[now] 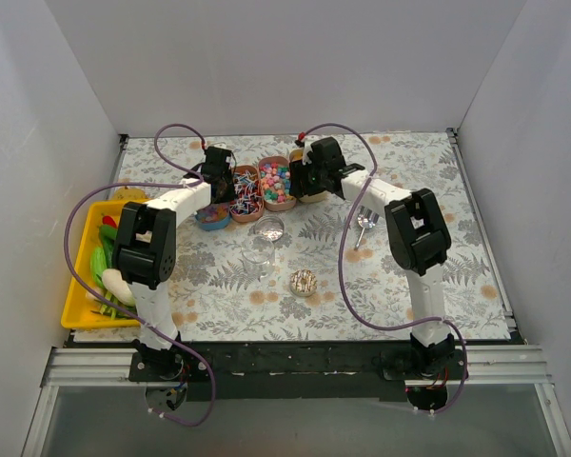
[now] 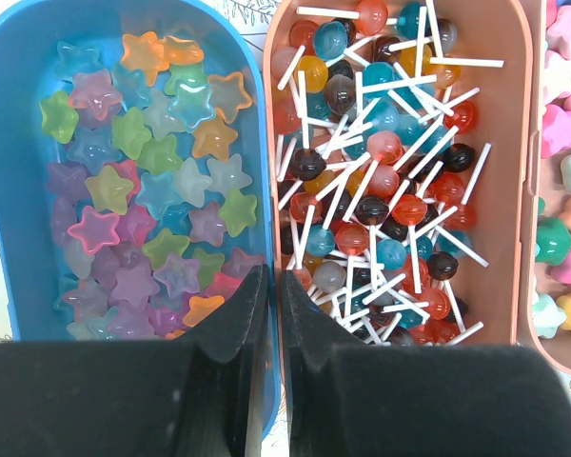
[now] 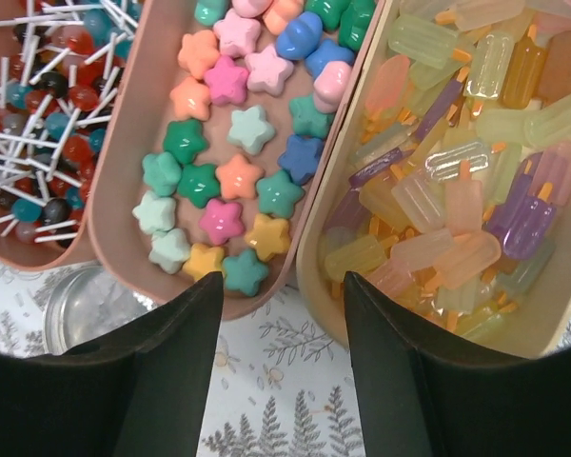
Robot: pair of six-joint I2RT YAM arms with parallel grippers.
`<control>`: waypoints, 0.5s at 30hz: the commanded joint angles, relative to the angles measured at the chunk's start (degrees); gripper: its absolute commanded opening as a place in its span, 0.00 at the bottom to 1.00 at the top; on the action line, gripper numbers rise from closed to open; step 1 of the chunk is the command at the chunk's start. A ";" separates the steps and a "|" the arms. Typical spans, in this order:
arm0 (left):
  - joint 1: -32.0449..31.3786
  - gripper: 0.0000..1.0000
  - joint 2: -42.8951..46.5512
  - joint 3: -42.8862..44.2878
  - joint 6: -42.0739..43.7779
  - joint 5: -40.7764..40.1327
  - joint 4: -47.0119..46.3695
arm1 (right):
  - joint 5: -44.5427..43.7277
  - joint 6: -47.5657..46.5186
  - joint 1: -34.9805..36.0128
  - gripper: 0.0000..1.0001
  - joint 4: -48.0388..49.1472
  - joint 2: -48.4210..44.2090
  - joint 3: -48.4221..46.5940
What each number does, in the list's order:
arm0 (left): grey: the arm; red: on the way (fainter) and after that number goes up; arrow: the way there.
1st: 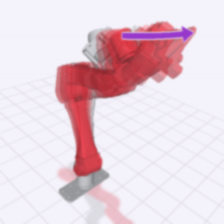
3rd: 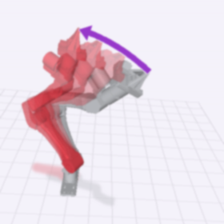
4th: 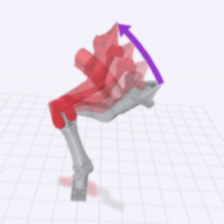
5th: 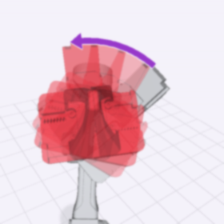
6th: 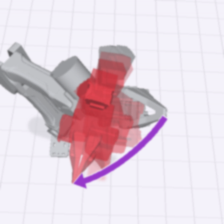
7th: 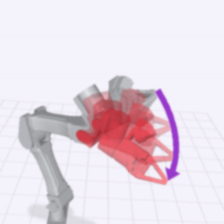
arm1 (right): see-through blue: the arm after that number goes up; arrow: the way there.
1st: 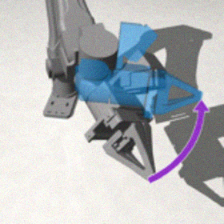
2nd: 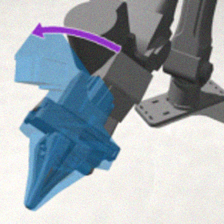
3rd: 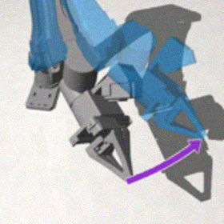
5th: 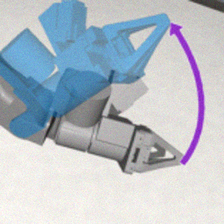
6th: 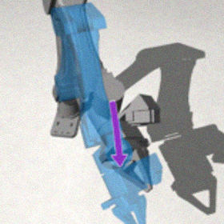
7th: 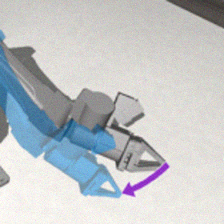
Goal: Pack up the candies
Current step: Move the storage box to the center of the board.
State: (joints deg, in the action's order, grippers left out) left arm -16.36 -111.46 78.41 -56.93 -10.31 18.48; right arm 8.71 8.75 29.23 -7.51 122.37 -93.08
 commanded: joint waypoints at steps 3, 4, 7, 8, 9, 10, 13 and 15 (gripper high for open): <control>-1.74 0.00 -0.25 -1.07 0.24 3.89 2.09 | -1.68 0.12 0.30 0.53 1.71 2.26 -3.43; -1.66 0.00 -0.34 -0.98 0.41 3.89 2.17 | -2.29 0.12 0.47 0.52 1.88 2.44 -3.34; -1.66 0.00 -0.34 -0.98 0.59 3.63 2.17 | -3.61 0.30 0.82 0.47 1.80 2.96 -3.16; -1.66 0.00 -0.25 -0.98 0.59 3.71 2.17 | -3.87 0.30 0.91 0.46 1.71 3.05 -3.25; -1.66 0.00 -0.42 -0.98 0.68 3.89 2.09 | -4.05 0.13 0.91 0.46 1.79 3.05 -3.08; -1.66 0.00 -0.43 -1.07 0.68 3.89 2.09 | -4.14 -0.05 1.09 0.44 1.71 3.14 -3.07; -1.75 0.00 -0.69 -1.16 0.59 4.76 1.91 | -4.31 -0.49 1.18 0.41 1.53 3.32 -2.73; -2.01 0.00 -0.78 -1.24 0.68 5.03 1.74 | -3.97 -0.75 1.18 0.40 1.36 3.23 -2.29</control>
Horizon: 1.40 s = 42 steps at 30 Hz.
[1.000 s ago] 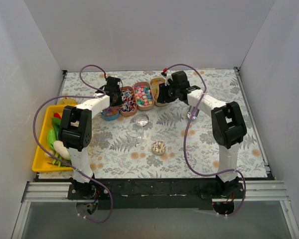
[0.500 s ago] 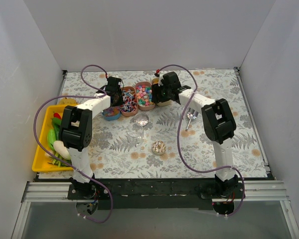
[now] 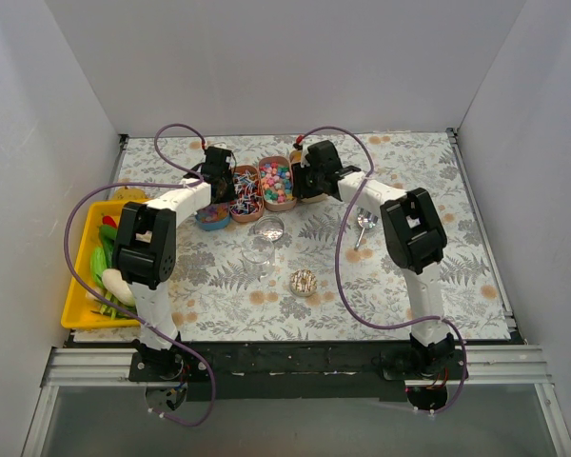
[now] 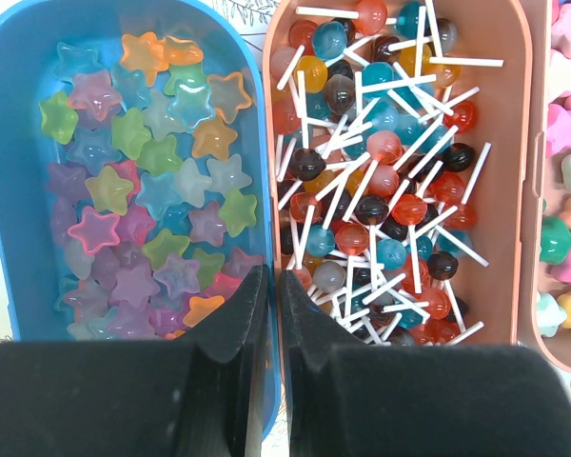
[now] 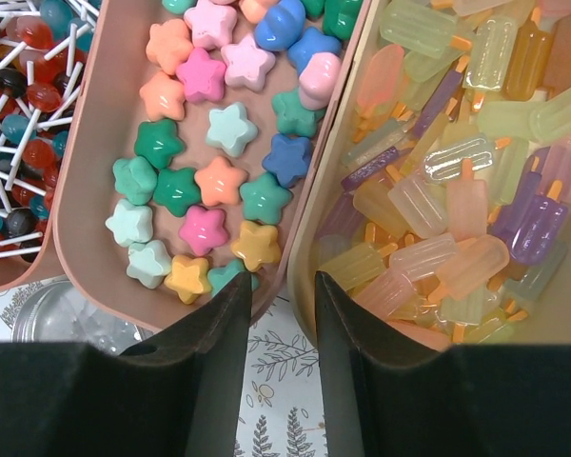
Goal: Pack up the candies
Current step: Move the storage box to the center of the board.
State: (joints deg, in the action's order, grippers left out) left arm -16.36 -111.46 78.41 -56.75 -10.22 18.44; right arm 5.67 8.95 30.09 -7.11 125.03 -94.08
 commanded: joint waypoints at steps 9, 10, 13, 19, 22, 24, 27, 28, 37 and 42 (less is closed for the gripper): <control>-3.59 0.00 0.63 -3.17 0.68 7.05 0.64 | -2.86 -2.01 0.85 0.27 -0.44 -3.74 5.92; -3.77 0.00 0.98 -4.13 0.76 7.23 0.29 | -2.95 -1.92 0.85 0.26 -0.79 -4.70 6.97; -4.56 0.00 2.21 -5.98 0.59 8.19 -0.42 | -2.95 -2.01 0.94 0.24 -2.02 -6.46 9.97; -6.40 0.00 4.67 -8.53 -0.20 9.78 -0.86 | -3.56 -2.53 1.38 0.22 -4.49 -10.15 15.06; -7.28 0.00 6.25 -10.03 -0.64 10.13 -0.95 | -3.56 -2.62 1.55 0.21 -4.92 -12.70 18.31; -7.81 0.00 6.95 -11.26 -0.90 10.13 -0.95 | -3.21 -2.62 1.64 0.21 -5.36 -13.93 19.89; -8.34 0.00 8.36 -12.92 -1.25 10.13 -1.03 | -2.25 -2.62 1.90 0.21 -5.72 -16.74 23.41; -8.42 0.00 8.71 -13.37 -1.26 10.13 -0.95 | -2.07 -2.71 2.17 0.21 -5.89 -18.14 24.29; -8.86 0.00 11.00 -17.06 -0.20 13.73 -3.14 | -2.34 -3.15 3.22 0.22 -5.81 -22.73 31.07; -9.39 0.00 11.53 -17.77 -0.73 17.68 -5.16 | -3.29 -1.49 5.15 0.24 -4.84 -23.25 30.72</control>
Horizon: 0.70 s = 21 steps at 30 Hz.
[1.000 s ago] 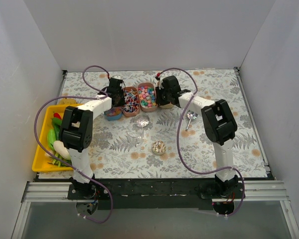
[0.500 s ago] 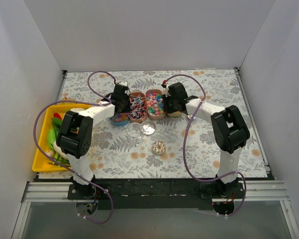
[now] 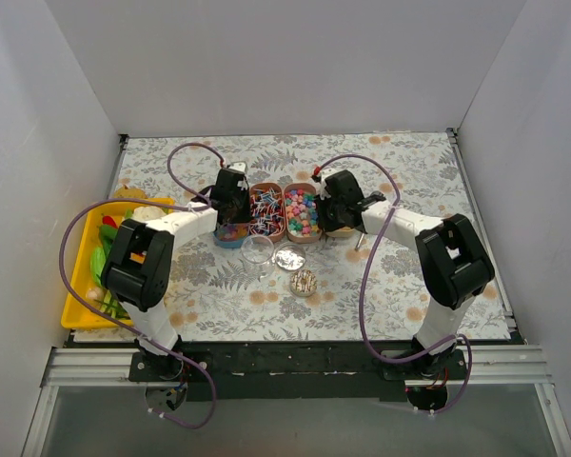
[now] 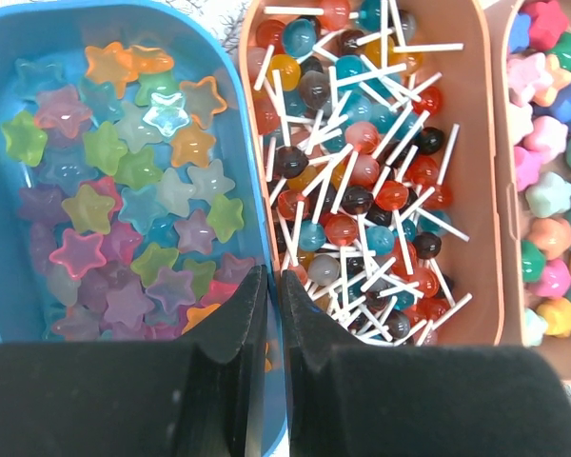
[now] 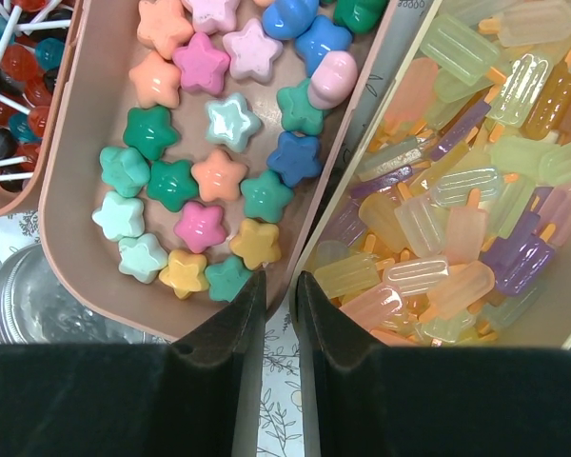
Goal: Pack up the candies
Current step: Move the storage box to the center of the board.
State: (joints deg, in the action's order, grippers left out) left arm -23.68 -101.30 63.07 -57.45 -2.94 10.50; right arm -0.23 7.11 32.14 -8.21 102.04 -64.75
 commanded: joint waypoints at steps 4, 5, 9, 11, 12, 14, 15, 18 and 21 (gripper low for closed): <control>-3.30 0.00 1.54 -2.68 -0.90 10.59 2.51 | 1.55 2.64 3.54 0.25 -3.31 0.09 0.33; -3.47 0.00 1.71 -2.95 -1.08 10.59 2.42 | 1.46 2.73 3.72 0.25 -3.22 0.18 0.07; -3.92 0.00 2.24 -3.22 -1.09 7.78 2.59 | -3.44 4.66 3.89 0.32 -4.36 -0.79 -0.29; -3.92 0.07 2.59 -2.34 -0.91 5.76 2.94 | -4.86 5.19 3.89 0.28 -4.97 -2.27 -0.11; -3.92 0.10 3.03 -1.73 -0.73 5.40 3.47 | -6.35 5.54 3.89 0.27 -5.50 -2.63 -0.20; -3.92 0.20 3.73 0.29 -0.73 4.87 4.17 | -5.93 5.81 3.89 0.39 -7.60 -3.42 -2.48; -3.92 0.26 4.00 0.65 -0.82 4.79 4.26 | -5.66 5.98 3.81 0.45 -8.48 -3.69 -3.09; -3.92 0.40 4.62 2.31 -0.82 4.61 4.35 | -5.83 6.77 3.81 0.63 -8.49 -5.18 -4.33; -3.92 0.49 4.53 3.28 -0.82 4.26 4.61 | -7.32 7.12 3.81 0.72 -9.02 -5.97 -5.73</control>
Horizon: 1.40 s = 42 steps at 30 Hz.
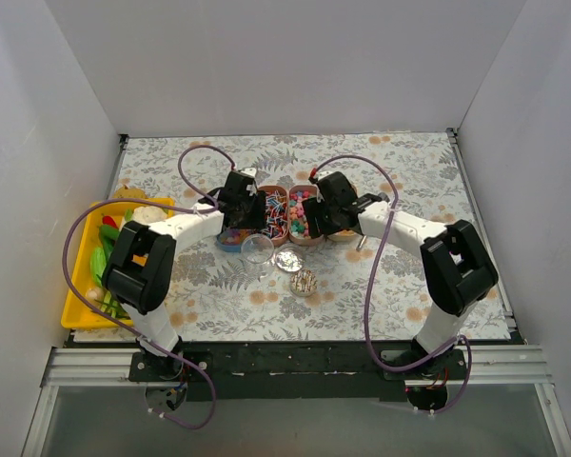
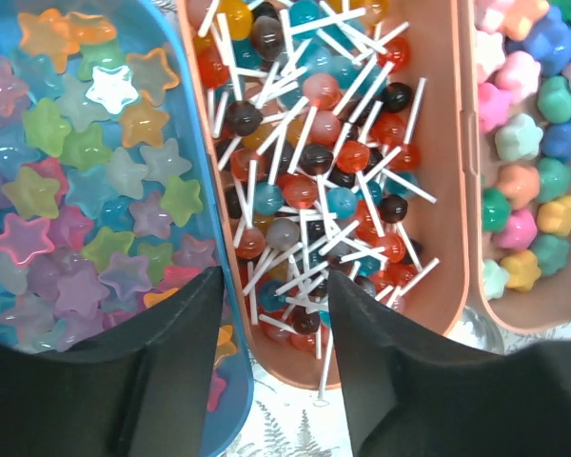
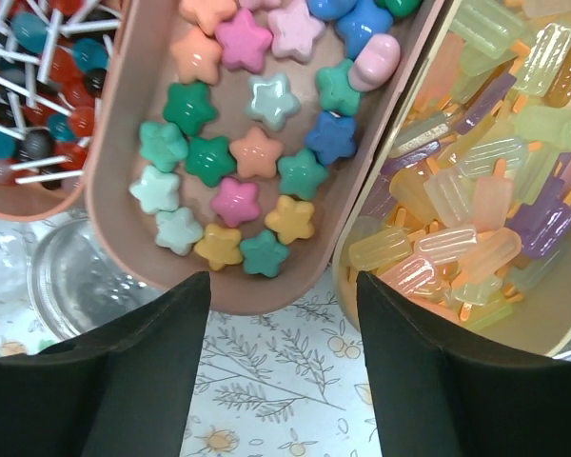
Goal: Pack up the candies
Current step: Move the storage box to the center of the board, then pick up the spatula from the center of the board.
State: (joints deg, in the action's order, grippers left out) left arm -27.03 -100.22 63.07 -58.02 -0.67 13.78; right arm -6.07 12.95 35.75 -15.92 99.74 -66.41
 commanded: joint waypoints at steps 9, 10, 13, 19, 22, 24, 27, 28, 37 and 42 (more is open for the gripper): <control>-0.57 0.68 5.30 7.24 -0.95 -1.79 3.18 | -11.85 6.90 -2.25 0.91 -7.80 -9.38 -4.00; -0.57 0.71 5.56 7.85 -1.04 -2.14 3.27 | -13.00 7.78 -2.78 0.96 -8.33 -10.26 -3.03; -0.48 0.89 6.62 9.09 -1.13 -3.20 3.88 | -18.00 10.07 -4.72 0.99 -10.00 -14.57 1.53; -0.48 0.98 6.80 16.73 1.68 -1.09 7.40 | -14.95 12.97 -8.94 0.83 -9.74 -21.17 11.81; -0.48 0.98 6.80 19.46 1.33 -0.39 7.75 | -12.48 13.33 -9.82 0.65 -6.94 -22.40 14.90; -0.48 0.98 6.27 20.42 0.72 0.49 7.75 | -12.13 14.03 -10.17 0.58 -5.36 -22.23 16.49; -0.48 0.98 5.74 20.60 -0.25 2.77 7.67 | -12.13 14.47 -10.52 0.57 -4.56 -20.56 17.02; -0.48 0.98 5.66 20.60 -0.95 3.12 7.66 | -12.13 14.47 -10.70 0.56 -3.16 -19.77 17.19; -0.48 0.98 6.18 20.08 -1.75 4.71 7.40 | -11.60 12.89 -11.84 0.47 6.17 -12.84 19.48; -0.48 0.98 6.27 20.34 -1.48 4.89 7.40 | -11.87 11.66 -12.02 0.46 10.81 -12.29 20.80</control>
State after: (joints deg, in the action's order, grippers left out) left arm -27.24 -96.66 82.37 -59.64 3.27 20.62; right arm -17.67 25.54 24.08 -11.70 87.90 -46.00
